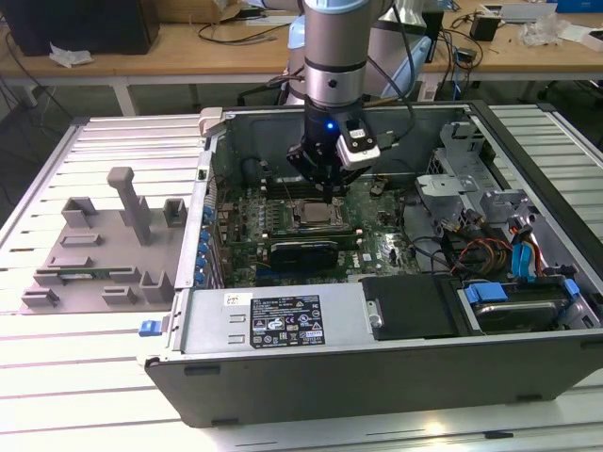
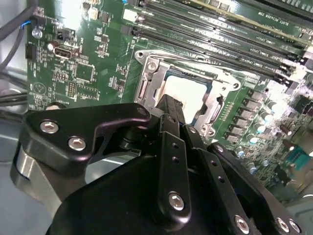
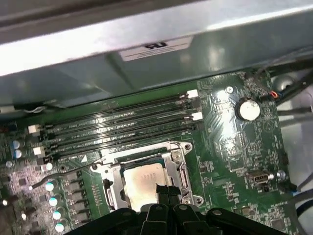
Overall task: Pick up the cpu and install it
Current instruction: 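Close the cpu cover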
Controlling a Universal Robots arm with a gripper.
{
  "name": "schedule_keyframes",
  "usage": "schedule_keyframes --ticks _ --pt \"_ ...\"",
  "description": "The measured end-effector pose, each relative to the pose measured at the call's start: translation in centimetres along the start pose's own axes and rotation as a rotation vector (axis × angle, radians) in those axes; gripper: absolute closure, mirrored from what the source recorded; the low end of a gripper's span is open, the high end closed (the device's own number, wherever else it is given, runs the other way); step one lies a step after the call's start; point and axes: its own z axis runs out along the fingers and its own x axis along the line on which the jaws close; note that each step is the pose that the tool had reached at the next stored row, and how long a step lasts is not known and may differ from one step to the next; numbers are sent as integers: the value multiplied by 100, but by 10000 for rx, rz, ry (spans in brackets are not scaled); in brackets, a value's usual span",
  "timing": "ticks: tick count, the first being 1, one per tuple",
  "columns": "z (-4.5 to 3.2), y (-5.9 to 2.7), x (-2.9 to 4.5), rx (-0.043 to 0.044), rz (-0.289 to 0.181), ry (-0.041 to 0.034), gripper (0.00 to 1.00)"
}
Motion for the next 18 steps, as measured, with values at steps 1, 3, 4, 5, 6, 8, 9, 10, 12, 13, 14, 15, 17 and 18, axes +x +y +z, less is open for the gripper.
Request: schedule_keyframes --ticks 1,3,4,5,6,8,9,10,12,13,14,15,17,18 --pt "6 1 1 -4 -57 -2 89" --pt "30 -3 16 -3 -114 -2 89" --pt "39 -7 30 -13 -145 -1 89" --pt "51 -14 50 -30 -198 1 89" --pt "61 -19 61 -50 -258 4 89" --pt "84 -26 74 -92 -424 8 89" --pt "97 -31 79 -104 -603 6 89" --pt "111 -39 90 -109 -858 3 89" --pt "119 -47 112 -112 -972 1 89" --pt "125 -53 129 -114 -1023 0 89" --pt "129 -58 144 -115 -1059 -2 89" --pt "138 -68 176 -117 -1135 -3 89" --pt "151 -81 212 -119 -1253 -4 89" --pt "160 -86 222 -123 -1336 -5 89"
